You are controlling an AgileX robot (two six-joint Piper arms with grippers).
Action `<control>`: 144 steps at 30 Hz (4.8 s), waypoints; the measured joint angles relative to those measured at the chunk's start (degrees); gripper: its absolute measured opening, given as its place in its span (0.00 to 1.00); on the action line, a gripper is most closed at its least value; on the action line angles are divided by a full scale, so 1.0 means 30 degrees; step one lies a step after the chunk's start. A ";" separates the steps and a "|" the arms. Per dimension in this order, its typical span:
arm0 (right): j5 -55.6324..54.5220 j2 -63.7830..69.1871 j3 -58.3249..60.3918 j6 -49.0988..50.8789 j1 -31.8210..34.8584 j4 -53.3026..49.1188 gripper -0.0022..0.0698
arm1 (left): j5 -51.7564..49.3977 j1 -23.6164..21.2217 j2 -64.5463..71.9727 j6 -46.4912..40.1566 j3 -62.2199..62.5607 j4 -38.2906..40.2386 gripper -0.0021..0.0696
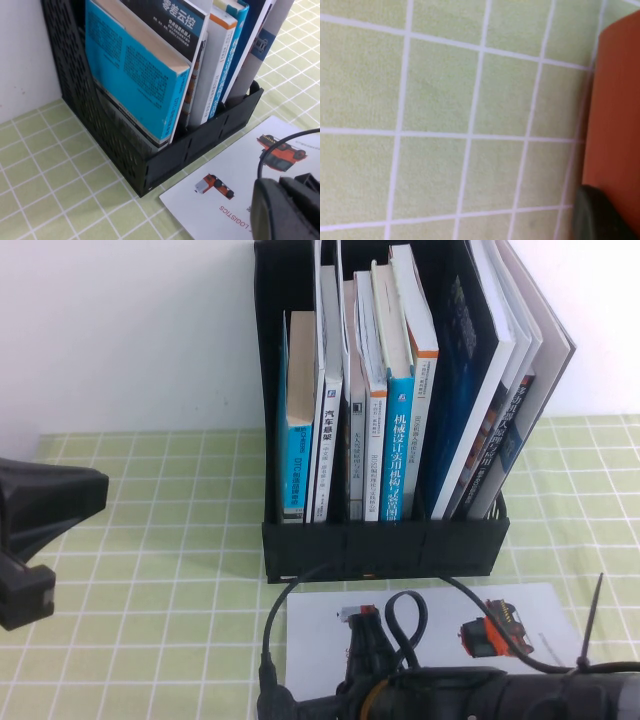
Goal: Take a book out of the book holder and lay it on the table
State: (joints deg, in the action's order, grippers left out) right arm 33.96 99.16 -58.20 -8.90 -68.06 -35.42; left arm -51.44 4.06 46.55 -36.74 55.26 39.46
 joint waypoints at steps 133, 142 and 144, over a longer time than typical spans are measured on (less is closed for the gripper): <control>-0.0063 -2.2455 1.0318 1.1940 0.3374 -0.2531 0.03 | 1.0414 0.0000 -1.5732 1.1905 -1.8786 -1.1146 0.03; -0.0685 -2.4437 1.0347 1.2084 0.7682 -0.2898 0.03 | 1.0414 0.0000 -1.5732 1.2246 -1.8786 -1.1146 0.03; -0.0866 -2.5522 1.0397 1.2887 0.9451 -0.2602 0.03 | 1.0414 0.0000 -1.5732 1.2246 -1.8786 -1.1146 0.03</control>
State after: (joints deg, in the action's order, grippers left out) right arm 31.37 22.59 -27.01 29.76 -39.71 -43.23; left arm -20.20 4.06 -0.65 0.00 -1.10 6.02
